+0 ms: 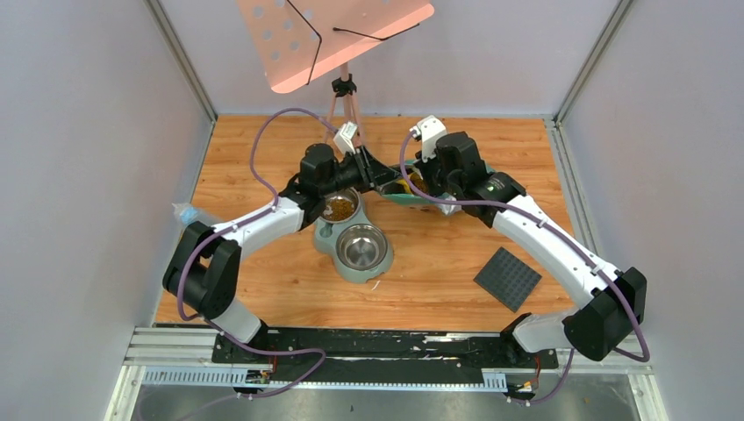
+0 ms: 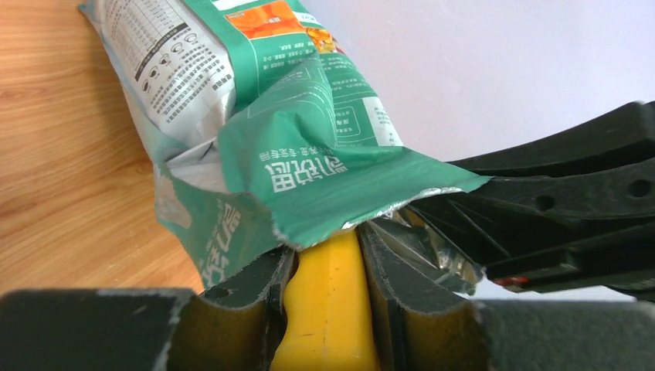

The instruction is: Serve the pet food

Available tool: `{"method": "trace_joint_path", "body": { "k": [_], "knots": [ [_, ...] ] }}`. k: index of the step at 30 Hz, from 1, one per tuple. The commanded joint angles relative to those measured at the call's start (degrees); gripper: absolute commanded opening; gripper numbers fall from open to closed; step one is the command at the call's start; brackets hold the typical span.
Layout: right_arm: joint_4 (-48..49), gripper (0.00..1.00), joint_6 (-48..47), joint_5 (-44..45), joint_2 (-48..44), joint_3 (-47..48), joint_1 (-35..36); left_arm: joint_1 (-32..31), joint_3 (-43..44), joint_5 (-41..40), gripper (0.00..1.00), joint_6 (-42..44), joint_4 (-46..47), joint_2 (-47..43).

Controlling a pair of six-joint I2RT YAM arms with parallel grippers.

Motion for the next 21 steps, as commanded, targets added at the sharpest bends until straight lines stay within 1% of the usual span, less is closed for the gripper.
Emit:
{"method": "trace_joint_path", "body": {
  "k": [1,6,9,11,12,13,15,17,21],
  "knots": [
    [1.25,0.0,-4.98,6.26,-2.65,2.56,-2.34,3.95,-0.18,1.92,0.0,-2.94,0.19,-2.85],
    [2.16,0.0,-6.14,6.62,-1.95,3.58,-3.33,6.45,-0.89,4.13,0.0,-7.47,0.87,-3.94],
    [2.16,0.0,-6.46,6.43,-0.89,4.61,-3.83,7.55,-0.85,5.8,0.0,-8.71,2.05,-4.17],
    [2.11,0.0,-6.67,6.54,-0.31,5.4,-3.93,8.71,-0.26,8.33,0.0,-10.22,3.58,-3.6],
    [2.1,0.0,-6.81,6.58,-0.16,5.83,-3.94,9.18,0.38,11.08,0.0,-12.04,4.4,-3.25],
    [2.11,0.0,-7.05,6.47,-0.11,6.36,-3.95,10.27,0.72,14.33,0.0,-13.18,6.69,-2.26],
    [2.11,0.0,-7.66,6.16,-0.16,6.79,-3.91,11.9,1.3,17.93,0.0,-18.01,10.61,-0.89],
    [2.03,0.0,-8.07,6.13,-0.23,6.92,-3.95,13.09,1.06,18.94,0.0,-19.47,12.14,-0.6],
    [1.36,0.0,-8.11,5.89,-0.29,7.62,-3.95,14.59,-0.38,18.94,0.0,-21.01,12.29,-1.83]
  ]
}}
